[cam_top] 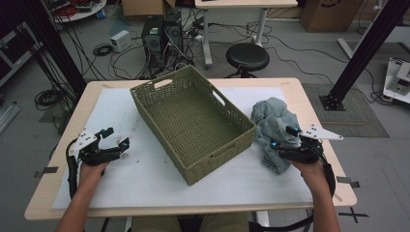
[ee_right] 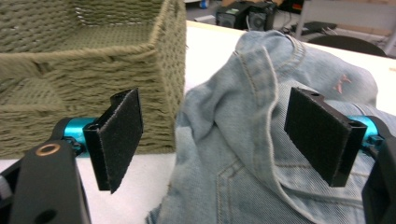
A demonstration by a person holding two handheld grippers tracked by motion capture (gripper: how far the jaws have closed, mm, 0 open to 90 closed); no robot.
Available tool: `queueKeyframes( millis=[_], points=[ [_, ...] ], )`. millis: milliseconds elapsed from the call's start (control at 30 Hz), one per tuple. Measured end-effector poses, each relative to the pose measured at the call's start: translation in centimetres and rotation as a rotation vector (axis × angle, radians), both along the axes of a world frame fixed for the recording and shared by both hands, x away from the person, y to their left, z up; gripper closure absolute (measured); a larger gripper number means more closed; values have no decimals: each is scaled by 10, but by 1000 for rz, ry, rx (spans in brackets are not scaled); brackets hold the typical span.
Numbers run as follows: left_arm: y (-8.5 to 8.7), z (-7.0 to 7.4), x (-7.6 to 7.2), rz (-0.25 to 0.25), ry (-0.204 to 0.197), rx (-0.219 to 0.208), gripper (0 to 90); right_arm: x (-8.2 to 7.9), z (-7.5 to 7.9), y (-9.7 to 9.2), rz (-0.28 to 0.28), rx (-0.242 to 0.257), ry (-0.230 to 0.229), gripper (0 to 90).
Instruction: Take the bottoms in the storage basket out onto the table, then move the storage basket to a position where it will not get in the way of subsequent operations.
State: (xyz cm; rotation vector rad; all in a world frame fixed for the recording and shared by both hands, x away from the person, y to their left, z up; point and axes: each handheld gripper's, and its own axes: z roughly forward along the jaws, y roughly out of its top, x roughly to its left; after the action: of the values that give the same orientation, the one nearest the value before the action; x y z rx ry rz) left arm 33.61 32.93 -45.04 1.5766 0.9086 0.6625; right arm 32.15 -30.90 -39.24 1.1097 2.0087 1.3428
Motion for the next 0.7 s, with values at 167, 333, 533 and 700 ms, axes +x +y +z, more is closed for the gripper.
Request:
queueKeyframes(
  millis=[167, 333, 533, 700],
  points=[
    [-1, 0, 0, 5, 0, 9, 158, 0, -3, 1, 13, -10, 6, 204],
    [-1, 0, 0, 6, 5, 1, 157, -1, -3, -2, 3, -3, -2, 204],
    [-1, 0, -1, 1, -3, -5, 157, 1, -2, 2, 7, -3, -1, 204],
    [-1, 0, -1, 2, -5, -1, 157, 2, -2, 10, 32, -16, 3, 205]
  ],
)
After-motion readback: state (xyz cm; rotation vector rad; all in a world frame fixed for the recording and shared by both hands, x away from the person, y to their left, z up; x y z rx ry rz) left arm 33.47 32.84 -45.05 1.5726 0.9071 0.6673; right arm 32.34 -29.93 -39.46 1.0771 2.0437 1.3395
